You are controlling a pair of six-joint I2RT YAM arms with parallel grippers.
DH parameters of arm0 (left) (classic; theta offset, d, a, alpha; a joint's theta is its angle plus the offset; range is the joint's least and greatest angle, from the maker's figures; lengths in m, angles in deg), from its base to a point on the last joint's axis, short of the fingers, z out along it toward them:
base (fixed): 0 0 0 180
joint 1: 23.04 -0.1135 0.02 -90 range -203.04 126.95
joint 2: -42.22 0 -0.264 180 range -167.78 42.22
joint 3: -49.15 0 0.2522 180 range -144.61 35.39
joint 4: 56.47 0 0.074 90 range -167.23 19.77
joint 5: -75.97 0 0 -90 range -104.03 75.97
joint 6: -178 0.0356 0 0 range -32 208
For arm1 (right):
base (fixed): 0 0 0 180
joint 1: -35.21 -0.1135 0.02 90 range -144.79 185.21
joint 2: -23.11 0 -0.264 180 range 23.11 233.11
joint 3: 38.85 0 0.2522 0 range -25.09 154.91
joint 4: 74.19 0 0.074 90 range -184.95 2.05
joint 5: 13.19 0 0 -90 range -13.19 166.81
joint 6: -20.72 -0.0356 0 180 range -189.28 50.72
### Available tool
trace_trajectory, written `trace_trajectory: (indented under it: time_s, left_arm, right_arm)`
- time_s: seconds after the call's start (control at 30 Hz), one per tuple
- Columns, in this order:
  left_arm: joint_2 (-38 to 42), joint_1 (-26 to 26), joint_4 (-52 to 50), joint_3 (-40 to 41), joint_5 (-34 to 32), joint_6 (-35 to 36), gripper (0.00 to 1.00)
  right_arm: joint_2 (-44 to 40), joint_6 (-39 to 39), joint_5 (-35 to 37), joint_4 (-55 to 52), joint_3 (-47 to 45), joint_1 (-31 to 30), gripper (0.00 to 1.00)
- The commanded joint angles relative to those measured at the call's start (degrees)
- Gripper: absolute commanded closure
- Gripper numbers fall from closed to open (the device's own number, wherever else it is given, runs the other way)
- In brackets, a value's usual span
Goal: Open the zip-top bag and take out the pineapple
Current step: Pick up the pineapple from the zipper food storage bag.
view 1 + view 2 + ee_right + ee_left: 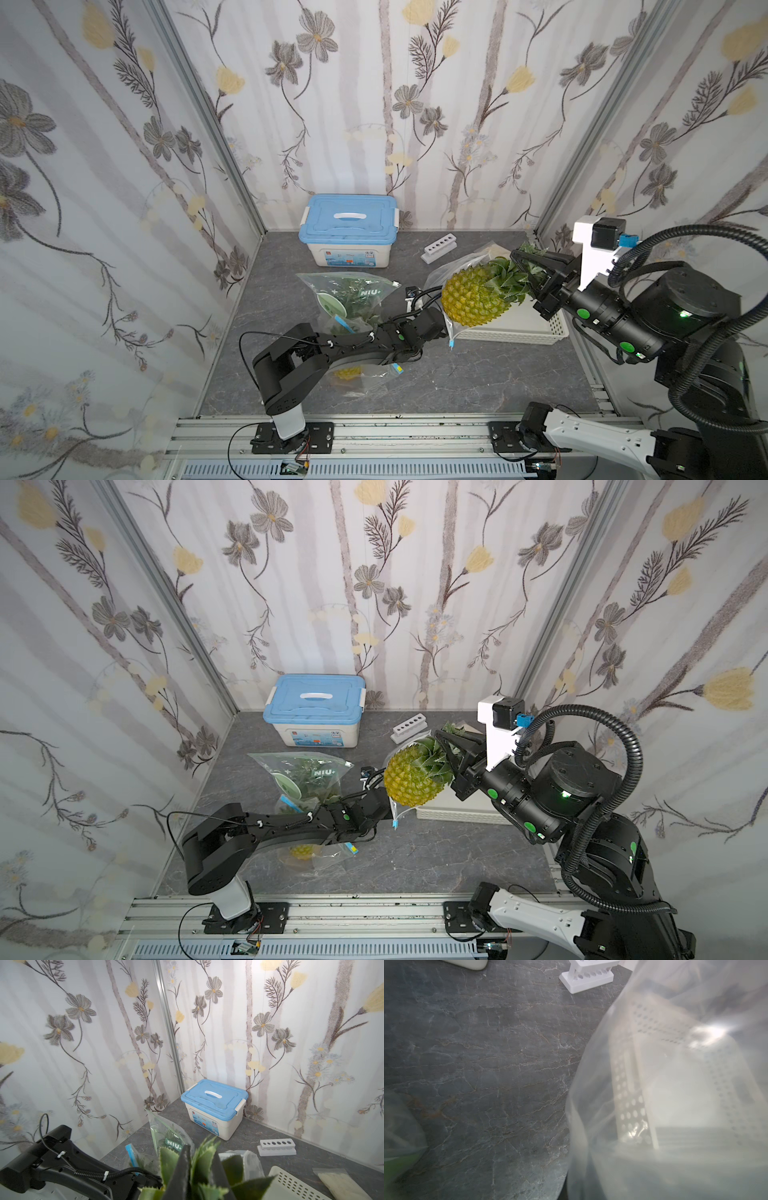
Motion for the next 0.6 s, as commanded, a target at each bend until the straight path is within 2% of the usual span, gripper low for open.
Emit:
trace_trajectory:
  time_s: [0.0,0.13,0.23,0.43,0.57]
  left_arm:
    - [-3.48,-1.72,-8.21,-4.66,-1.98,1.56,1.0]
    - [-8.73,-5.37,-9.74,-8.78,0.71,1.25,1.0]
    - [-10.09,-6.87,-9.43,-9.89,0.16,1.94,1.0]
    - [-7.31,-9.26,-10.24,-13.0,-4.55,2.45,1.0]
    - [-4.98,-10.13,-12.51,-17.96,-11.68,4.71,1.0]
  right_arm:
    - [-1.24,0.35,0.87,11.07,-0.25,0.04,1.0]
    - [-4.19,0.53,2.6,12.67,-2.07,0.06,1.0]
    - [-6.03,0.48,4.69,12.86,-2.48,0.04,1.0]
    - [-4.41,1.13,18.96,5.64,-2.39,0.05,1.0]
    - [-2.69,0.73,25.29,3.8,-5.08,0.15,1.0]
